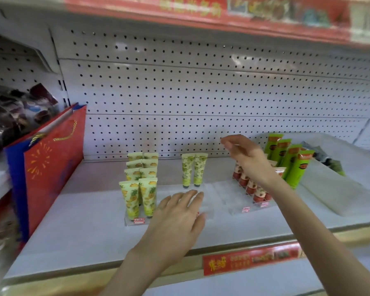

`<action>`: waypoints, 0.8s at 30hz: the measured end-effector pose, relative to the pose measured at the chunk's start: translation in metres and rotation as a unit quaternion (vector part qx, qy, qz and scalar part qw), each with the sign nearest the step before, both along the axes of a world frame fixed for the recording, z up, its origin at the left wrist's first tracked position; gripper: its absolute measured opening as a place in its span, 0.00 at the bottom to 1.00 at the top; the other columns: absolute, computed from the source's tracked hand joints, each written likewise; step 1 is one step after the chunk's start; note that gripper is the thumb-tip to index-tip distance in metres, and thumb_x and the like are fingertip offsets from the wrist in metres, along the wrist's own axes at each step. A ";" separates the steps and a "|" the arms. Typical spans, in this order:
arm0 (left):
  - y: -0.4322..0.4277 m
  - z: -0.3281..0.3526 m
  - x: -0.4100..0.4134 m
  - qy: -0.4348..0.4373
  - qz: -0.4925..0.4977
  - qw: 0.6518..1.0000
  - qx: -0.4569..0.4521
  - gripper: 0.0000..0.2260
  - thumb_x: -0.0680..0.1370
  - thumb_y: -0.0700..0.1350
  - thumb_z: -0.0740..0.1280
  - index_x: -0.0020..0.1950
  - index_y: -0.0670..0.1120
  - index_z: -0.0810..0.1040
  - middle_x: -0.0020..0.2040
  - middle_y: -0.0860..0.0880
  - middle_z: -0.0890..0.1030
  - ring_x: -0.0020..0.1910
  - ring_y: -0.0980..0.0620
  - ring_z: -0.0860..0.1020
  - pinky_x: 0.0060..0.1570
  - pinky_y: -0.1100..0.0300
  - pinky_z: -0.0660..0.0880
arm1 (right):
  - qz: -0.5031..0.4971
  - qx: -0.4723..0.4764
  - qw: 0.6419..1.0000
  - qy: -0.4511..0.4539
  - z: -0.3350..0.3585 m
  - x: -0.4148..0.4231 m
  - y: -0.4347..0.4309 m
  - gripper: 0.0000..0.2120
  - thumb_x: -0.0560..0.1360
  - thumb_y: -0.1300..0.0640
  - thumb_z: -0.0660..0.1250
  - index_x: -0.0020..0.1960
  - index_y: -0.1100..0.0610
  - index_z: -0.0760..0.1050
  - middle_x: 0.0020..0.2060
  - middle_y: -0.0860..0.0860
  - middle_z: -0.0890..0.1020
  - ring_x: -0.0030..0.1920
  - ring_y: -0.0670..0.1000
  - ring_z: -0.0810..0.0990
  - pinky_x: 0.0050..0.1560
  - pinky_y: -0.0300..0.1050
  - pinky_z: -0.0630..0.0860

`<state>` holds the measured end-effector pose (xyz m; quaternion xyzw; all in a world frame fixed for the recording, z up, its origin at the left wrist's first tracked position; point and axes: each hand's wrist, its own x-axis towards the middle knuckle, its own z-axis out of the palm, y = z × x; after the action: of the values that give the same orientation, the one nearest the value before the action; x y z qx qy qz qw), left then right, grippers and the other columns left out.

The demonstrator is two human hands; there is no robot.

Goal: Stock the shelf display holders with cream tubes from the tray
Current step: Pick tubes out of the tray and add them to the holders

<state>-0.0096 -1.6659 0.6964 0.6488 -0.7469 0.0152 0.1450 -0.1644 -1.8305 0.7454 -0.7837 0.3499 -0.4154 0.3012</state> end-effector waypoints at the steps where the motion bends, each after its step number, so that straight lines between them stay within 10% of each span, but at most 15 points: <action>1: -0.003 0.008 -0.001 -0.001 -0.004 1.000 -0.003 0.26 0.79 0.58 0.37 0.76 0.52 0.50 0.76 0.55 0.55 0.73 0.55 0.55 0.70 0.60 0.52 | -0.019 -0.014 1.000 0.019 0.004 -0.008 0.008 0.09 0.80 0.56 0.60 0.58 0.53 0.76 0.52 0.45 0.80 0.52 0.38 0.77 0.52 0.32 0.72; 9: -0.039 0.049 -0.034 -0.034 -0.041 0.999 0.003 0.25 0.81 0.58 0.45 0.76 0.50 0.52 0.76 0.53 0.54 0.74 0.53 0.54 0.73 0.53 0.50 | -0.178 -0.126 0.910 0.352 0.004 -0.094 0.060 0.24 0.78 0.42 0.54 0.71 0.48 0.65 0.70 0.44 0.66 0.70 0.46 0.61 0.67 0.42 0.61; 14: -0.061 0.061 -0.058 -0.086 -0.049 0.995 0.021 0.35 0.73 0.67 0.34 0.76 0.52 0.51 0.76 0.53 0.55 0.74 0.53 0.55 0.73 0.52 0.51 | -0.252 -0.095 0.893 0.361 0.007 -0.153 0.066 0.30 0.75 0.33 0.49 0.72 0.46 0.63 0.71 0.43 0.64 0.71 0.46 0.61 0.68 0.44 0.60; 24: -0.127 0.100 -0.132 -0.057 0.017 0.998 -0.019 0.29 0.77 0.63 0.42 0.76 0.55 0.49 0.77 0.55 0.53 0.75 0.54 0.52 0.74 0.50 0.45 | -0.299 -0.094 0.891 0.328 0.027 -0.284 -0.010 0.21 0.79 0.43 0.55 0.69 0.50 0.66 0.67 0.45 0.69 0.66 0.49 0.69 0.61 0.47 0.68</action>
<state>-0.1419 -1.7926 0.7959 0.6567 -0.7423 0.0686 0.1144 -0.4481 -1.8407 0.7720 -0.7581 0.6061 -0.2364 -0.0446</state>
